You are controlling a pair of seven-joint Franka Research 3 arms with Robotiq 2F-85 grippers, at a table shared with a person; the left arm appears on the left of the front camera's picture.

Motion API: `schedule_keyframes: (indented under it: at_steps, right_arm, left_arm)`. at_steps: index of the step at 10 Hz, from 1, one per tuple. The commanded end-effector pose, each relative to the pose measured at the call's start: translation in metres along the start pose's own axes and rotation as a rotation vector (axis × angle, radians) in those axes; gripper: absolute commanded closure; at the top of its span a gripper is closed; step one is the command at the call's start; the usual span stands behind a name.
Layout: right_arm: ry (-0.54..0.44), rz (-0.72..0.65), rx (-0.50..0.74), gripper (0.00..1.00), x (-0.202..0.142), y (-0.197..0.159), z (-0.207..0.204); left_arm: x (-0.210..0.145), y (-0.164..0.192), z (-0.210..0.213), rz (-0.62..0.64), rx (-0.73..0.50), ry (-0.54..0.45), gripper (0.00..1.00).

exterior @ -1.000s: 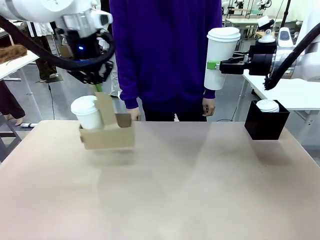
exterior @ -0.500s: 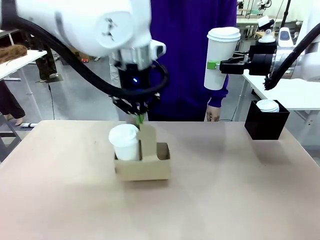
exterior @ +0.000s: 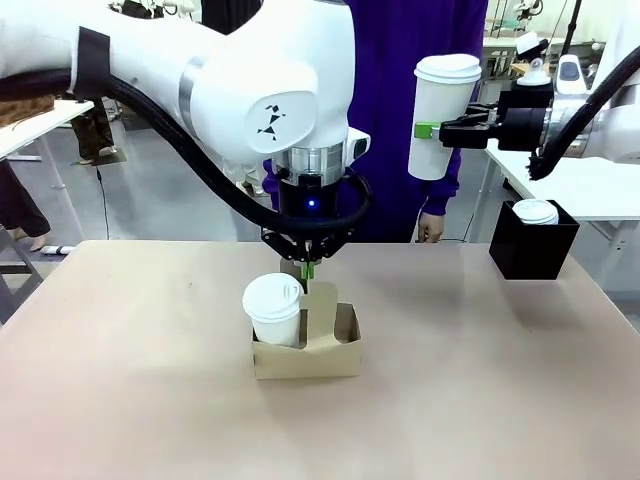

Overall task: Pour a drink into a cup and package it in a carrier.
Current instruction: Position the Cup Carrier in the center of the table, then insert the held 600 ml Paper Cup into the Cup Carrier.

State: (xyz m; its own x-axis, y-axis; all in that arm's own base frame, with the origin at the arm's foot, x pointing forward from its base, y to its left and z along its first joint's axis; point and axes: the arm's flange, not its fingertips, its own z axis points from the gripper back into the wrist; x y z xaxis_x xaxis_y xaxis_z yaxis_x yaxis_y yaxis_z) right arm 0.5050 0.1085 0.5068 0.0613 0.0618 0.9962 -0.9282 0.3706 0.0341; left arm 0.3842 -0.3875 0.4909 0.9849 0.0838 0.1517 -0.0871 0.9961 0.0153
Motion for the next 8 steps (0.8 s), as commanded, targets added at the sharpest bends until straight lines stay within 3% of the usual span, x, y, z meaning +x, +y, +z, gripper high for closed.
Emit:
schedule_keyframes:
  at_steps: [1, 2, 7, 8]
  right_arm:
    - [-0.008, 0.018, 0.007, 0.19, 0.0029, 0.0008, -0.001]
    - [-0.008, 0.018, 0.007, 0.19, 0.0029, 0.0008, -0.001]
    - [-0.008, 0.018, 0.007, 0.19, 0.0029, 0.0008, -0.001]
    - [-0.008, 0.018, 0.007, 0.19, 0.0029, 0.0008, -0.001]
  left_arm:
    - [-0.0025, -0.0006, 0.0008, 0.013, 0.045, 0.013, 0.99]
    - [0.0, 0.0, 0.0, 0.0, 0.0, 0.0, 0.99]
    - [0.0, 0.0, 0.0, 0.0, 0.0, 0.0, 0.99]
    - [0.001, -0.0019, 0.0038, -0.001, 0.001, 0.003, 0.59]
